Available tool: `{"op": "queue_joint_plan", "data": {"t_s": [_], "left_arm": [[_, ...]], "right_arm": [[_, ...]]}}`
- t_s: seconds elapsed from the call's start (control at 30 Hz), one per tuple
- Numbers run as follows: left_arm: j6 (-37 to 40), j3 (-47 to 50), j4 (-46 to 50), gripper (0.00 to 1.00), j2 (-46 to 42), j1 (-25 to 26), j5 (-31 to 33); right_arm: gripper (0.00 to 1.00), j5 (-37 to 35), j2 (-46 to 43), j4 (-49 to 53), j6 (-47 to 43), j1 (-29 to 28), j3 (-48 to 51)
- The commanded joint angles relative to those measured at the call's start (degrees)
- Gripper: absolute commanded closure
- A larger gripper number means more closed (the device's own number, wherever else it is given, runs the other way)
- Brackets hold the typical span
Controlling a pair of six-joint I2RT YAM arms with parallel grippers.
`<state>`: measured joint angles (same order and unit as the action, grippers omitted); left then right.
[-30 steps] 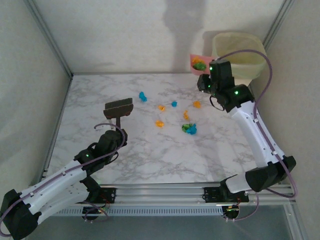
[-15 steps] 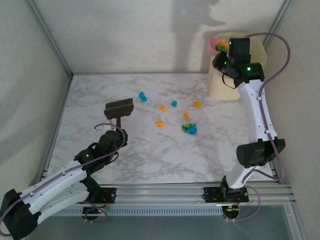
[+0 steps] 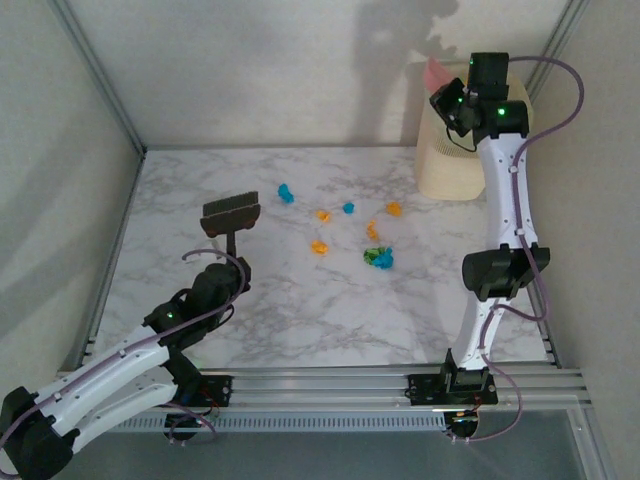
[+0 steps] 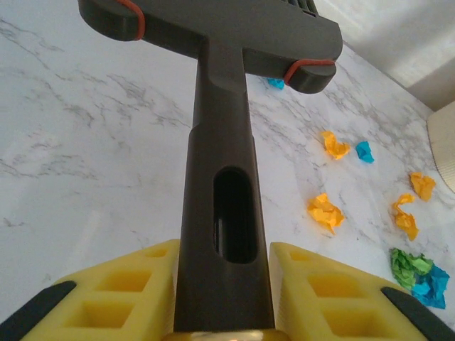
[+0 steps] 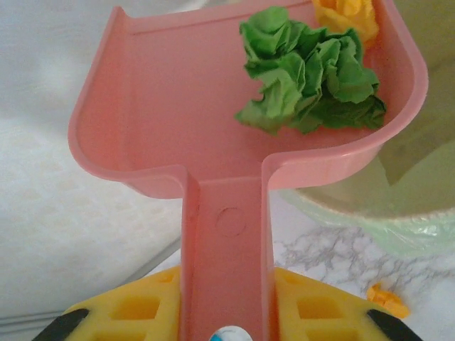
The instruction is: Sweep away the paper scraps from the table
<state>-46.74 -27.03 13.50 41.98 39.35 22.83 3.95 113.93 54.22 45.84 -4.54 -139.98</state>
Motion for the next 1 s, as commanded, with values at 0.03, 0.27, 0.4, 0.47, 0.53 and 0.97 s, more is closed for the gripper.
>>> {"op": "queue_joint_plan", "data": {"t_s": [0.03, 0.27, 0.4, 0.47, 0.53, 0.97], "left_arm": [[-0.8, 1.1, -2.0, 1.0, -2.3, 0.6, 4.7], [-1.2, 1.8, -1.8, 1.0, -4.4, 0.6, 6.9], [-1.4, 2.0, -2.0, 1.0, -4.3, 0.6, 6.8], [-1.3, 2.0, -2.1, 1.0, -4.3, 0.6, 6.9], [-1.4, 2.2, -2.4, 1.0, -4.1, 0.6, 7.0], [-1.6, 2.6, -3.1, 1.0, -3.3, 0.6, 6.4]], "right_arm": [[1.0, 3.7, 0.5, -1.2, 7.7, 1.2, -0.2], [1.0, 6.4, -0.7, -5.8, 17.5, 4.5, 5.0], [1.0, 8.5, -1.5, -9.4, 22.0, 5.2, 8.1], [1.0, 10.6, -1.2, -11.7, 24.8, 5.7, 9.4], [1.0, 12.2, -1.1, -13.5, 26.4, 6.1, 10.0], [1.0, 7.3, -8.2, -23.8, 28.3, 6.6, 16.9]]}}
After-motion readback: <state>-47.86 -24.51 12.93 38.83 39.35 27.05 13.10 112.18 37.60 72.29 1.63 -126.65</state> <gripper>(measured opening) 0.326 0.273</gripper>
